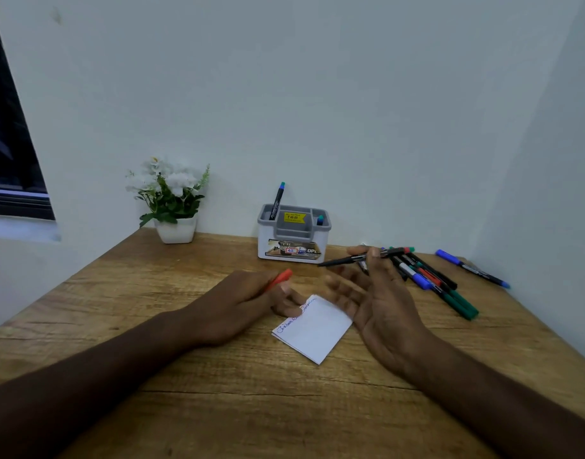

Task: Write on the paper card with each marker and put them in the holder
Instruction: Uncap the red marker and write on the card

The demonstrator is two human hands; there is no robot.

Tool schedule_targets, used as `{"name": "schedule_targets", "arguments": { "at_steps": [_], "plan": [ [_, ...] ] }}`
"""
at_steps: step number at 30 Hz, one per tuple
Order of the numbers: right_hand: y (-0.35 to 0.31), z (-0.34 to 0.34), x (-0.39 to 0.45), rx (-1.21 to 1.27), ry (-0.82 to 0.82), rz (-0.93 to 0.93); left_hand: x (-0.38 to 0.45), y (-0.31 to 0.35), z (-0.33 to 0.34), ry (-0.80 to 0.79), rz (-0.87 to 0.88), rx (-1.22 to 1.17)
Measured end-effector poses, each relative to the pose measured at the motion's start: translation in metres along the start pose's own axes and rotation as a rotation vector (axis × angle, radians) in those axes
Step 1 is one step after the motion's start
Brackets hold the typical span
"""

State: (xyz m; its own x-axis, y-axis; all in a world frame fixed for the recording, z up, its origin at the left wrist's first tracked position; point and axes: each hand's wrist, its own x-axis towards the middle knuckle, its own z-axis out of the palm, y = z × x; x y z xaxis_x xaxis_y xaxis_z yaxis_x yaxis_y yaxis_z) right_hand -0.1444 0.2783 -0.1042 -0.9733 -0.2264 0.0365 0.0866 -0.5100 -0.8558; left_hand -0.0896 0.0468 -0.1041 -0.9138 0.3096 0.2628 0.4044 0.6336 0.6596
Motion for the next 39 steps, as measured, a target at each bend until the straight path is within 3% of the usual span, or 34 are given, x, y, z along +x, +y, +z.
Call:
{"name": "schedule_targets", "arguments": {
  "at_steps": [3,11,16,20,23,32,39],
  "plan": [
    [-0.003,-0.004,0.003,-0.087,0.053,-0.088,0.0,-0.005,-0.002,-0.036,0.072,0.076],
    [0.0,0.0,-0.014,-0.481,-0.188,-0.119,-0.001,-0.005,-0.002,-0.031,0.095,0.208],
    [0.003,0.004,-0.02,-0.698,-0.222,-0.059,-0.002,-0.006,0.0,-0.019,0.142,0.293],
    [0.001,0.005,-0.015,-0.511,-0.23,0.011,-0.002,-0.008,-0.001,-0.06,0.175,0.239],
    [-0.005,0.007,-0.009,-0.369,-0.219,-0.039,-0.003,-0.007,-0.005,-0.127,0.172,0.201],
    [0.005,0.004,-0.028,-0.483,-0.179,-0.01,-0.006,-0.005,0.001,-0.07,0.184,0.326],
    [-0.008,0.007,-0.022,-0.411,-0.268,0.055,-0.005,-0.004,-0.01,-0.202,0.167,0.232]
  ]
}}
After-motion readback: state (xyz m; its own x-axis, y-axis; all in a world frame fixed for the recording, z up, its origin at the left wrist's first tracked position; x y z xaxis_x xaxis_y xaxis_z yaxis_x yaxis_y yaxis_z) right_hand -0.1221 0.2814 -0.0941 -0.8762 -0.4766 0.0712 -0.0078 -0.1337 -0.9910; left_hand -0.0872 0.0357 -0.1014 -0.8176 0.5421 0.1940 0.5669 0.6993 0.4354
